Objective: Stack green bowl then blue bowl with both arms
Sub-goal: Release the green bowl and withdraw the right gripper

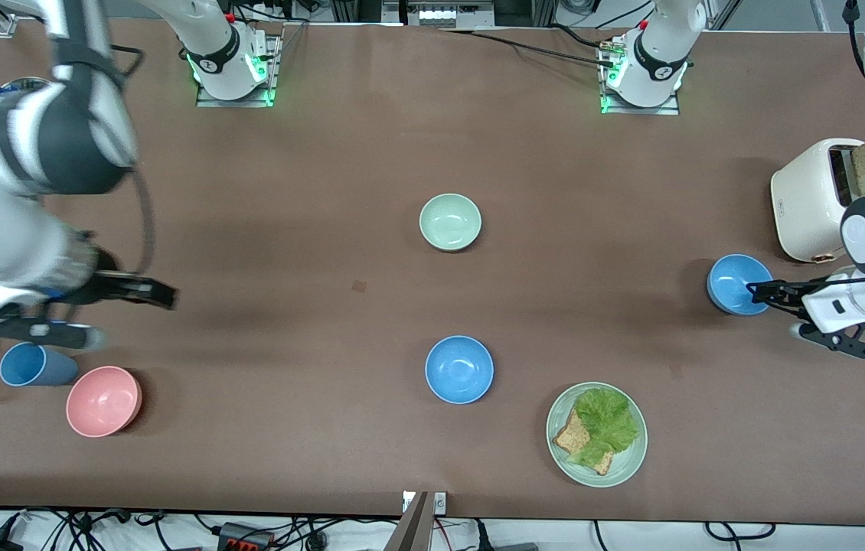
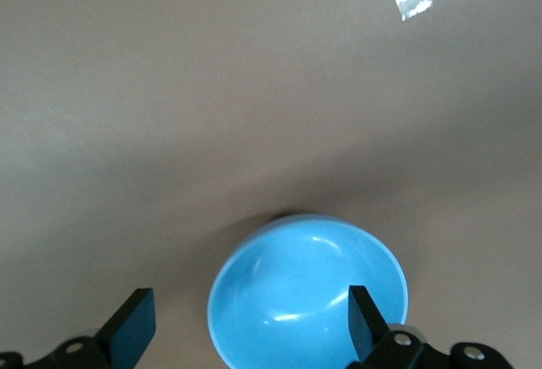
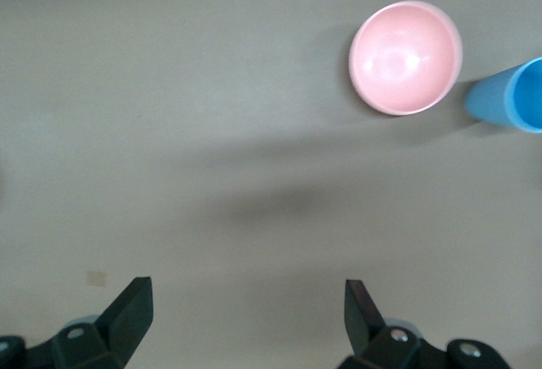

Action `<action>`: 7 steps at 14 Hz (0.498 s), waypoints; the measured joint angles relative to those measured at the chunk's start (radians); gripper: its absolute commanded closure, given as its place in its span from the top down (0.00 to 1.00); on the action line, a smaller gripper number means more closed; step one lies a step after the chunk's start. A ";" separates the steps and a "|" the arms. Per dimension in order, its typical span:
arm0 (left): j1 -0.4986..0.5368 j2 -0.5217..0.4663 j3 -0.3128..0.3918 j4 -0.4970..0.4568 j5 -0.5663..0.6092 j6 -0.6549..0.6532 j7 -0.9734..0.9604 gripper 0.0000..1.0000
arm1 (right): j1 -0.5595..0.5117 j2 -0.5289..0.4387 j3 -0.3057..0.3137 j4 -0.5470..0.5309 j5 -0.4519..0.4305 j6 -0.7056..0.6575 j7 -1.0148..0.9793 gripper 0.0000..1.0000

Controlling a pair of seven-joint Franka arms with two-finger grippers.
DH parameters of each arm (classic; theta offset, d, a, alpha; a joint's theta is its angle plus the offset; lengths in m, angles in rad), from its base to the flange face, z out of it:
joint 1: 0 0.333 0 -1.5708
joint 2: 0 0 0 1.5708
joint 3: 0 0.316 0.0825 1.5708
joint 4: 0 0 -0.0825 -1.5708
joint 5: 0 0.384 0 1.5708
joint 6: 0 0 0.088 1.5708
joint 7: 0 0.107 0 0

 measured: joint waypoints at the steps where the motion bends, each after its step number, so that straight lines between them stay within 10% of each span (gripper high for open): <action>1: 0.007 -0.018 0.000 -0.036 0.000 0.019 0.002 1.00 | -0.034 -0.019 0.002 -0.002 0.000 -0.008 -0.029 1.00; 7: 0.075 -0.074 0.001 -0.179 0.001 0.161 0.119 0.92 | -0.208 -0.153 0.092 -0.035 0.000 -0.084 -0.148 1.00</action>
